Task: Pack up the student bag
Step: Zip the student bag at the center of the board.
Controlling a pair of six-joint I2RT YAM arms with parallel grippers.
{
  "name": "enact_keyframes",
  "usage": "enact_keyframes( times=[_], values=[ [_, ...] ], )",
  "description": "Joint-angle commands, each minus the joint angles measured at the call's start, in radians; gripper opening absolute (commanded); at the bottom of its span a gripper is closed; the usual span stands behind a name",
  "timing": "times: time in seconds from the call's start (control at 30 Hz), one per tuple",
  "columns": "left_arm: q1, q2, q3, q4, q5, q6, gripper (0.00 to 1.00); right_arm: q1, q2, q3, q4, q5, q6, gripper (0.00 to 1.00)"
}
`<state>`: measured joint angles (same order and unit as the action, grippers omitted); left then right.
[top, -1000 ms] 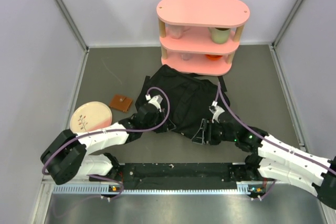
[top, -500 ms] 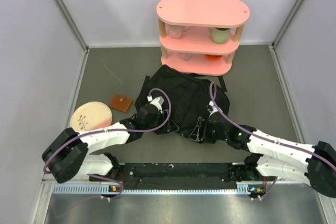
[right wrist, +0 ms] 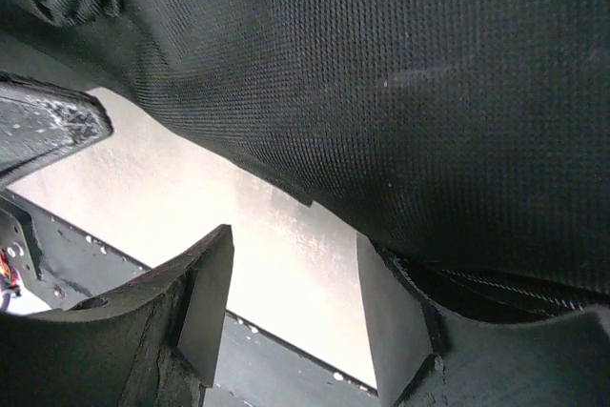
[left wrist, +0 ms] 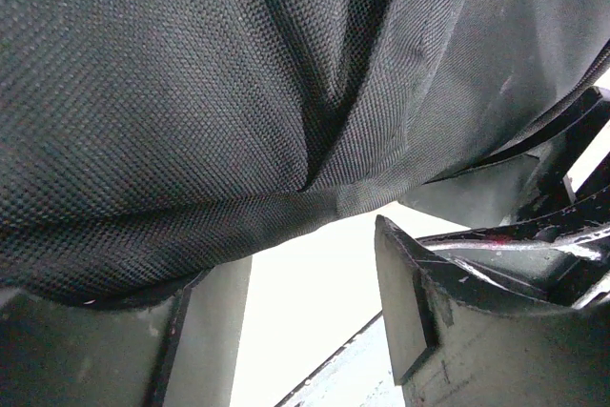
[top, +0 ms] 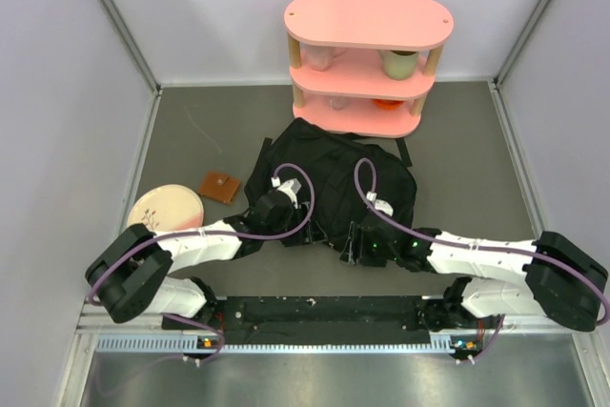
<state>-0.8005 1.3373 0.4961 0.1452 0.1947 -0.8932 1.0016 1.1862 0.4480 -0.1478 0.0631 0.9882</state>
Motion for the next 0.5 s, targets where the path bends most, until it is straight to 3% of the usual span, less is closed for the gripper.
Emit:
enact_keyframes(
  times=[0.0,0.2,0.47],
  values=[
    [-0.003,0.017,-0.001,0.063,0.014,-0.003,0.59,0.012,0.001,0.063,0.042,0.083,-0.031,0.54],
    [-0.003,0.028,-0.005,0.065,0.011,0.0,0.59,0.011,-0.099,0.046,0.047,0.156,-0.023,0.54],
    [-0.003,0.033,-0.005,0.073,0.015,-0.004,0.59,0.011,0.007,0.067,0.053,0.11,-0.016,0.54]
  ],
)
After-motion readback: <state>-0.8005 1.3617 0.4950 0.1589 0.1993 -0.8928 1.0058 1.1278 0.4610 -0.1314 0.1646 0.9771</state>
